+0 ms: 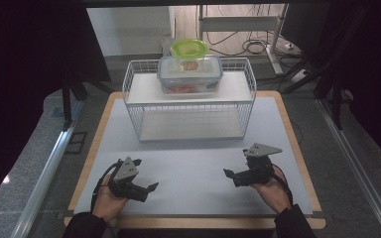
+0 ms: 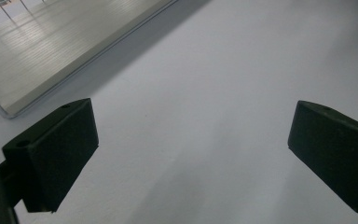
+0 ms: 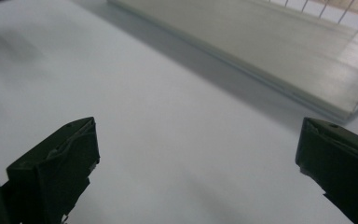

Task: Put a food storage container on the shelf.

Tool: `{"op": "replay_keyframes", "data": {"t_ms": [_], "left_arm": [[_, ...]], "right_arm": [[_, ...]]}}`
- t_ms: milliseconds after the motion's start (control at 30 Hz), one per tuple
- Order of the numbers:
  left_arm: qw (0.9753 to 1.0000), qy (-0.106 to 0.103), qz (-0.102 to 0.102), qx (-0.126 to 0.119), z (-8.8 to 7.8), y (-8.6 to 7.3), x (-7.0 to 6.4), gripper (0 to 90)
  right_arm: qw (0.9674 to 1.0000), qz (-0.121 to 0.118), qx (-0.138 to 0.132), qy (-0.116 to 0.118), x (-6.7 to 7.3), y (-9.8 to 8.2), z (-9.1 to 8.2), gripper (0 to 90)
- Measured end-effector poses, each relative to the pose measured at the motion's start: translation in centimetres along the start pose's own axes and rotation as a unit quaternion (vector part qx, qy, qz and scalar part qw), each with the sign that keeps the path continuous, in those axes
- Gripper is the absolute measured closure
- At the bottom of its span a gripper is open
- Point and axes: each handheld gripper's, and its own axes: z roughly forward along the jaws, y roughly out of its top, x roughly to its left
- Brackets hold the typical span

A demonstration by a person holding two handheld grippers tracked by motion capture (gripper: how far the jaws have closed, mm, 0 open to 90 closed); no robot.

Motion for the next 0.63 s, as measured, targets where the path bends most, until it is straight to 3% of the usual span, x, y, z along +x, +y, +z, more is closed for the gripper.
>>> {"op": "replay_keyframes", "data": {"t_ms": [167,400,633], "left_arm": [[1.0,0.0,0.001,0.003,0.0,0.0,0.0,1.5],[0.9999,0.001,0.0,0.01,0.2,-0.1,0.1,1.5],[0.9999,0.002,0.002,0.012,0.3,-0.1,0.1,1.5]], "right_arm": [[0.9995,-0.012,0.024,-0.017,0.2,-1.6,0.5,0.0],[0.9973,-0.016,0.069,-0.018,0.6,-3.3,1.4,0.0],[0.9968,-0.017,0.076,-0.02,0.6,-3.4,1.6,0.0]]}}
